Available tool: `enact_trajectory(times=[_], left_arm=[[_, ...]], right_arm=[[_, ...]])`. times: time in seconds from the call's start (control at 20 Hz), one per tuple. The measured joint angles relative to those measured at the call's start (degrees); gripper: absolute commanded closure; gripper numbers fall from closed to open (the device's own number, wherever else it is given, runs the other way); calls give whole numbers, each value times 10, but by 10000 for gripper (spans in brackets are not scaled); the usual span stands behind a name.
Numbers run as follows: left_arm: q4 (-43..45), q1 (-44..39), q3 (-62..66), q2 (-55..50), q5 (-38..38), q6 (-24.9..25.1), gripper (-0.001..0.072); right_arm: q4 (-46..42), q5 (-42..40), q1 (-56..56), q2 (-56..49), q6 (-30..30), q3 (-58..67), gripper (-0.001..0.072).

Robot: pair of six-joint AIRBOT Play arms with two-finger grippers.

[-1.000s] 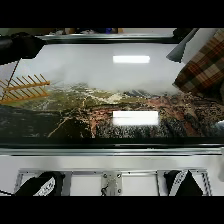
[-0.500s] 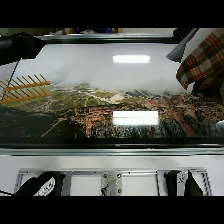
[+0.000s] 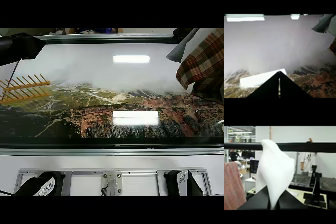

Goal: Fold the clothes and pants, and hang the long-sleeved shirts on hangers.

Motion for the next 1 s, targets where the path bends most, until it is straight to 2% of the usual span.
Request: enact_trajectory(times=[0.6, 1.0], left_arm=[[-1, 0, 0, 0, -30, 0, 686], [-4, 0, 0, 0, -33, -9, 686]], right_arm=[[-2, -34, 0, -71, -21, 0, 685], [-2, 0, 0, -103, -21, 1, 680]])
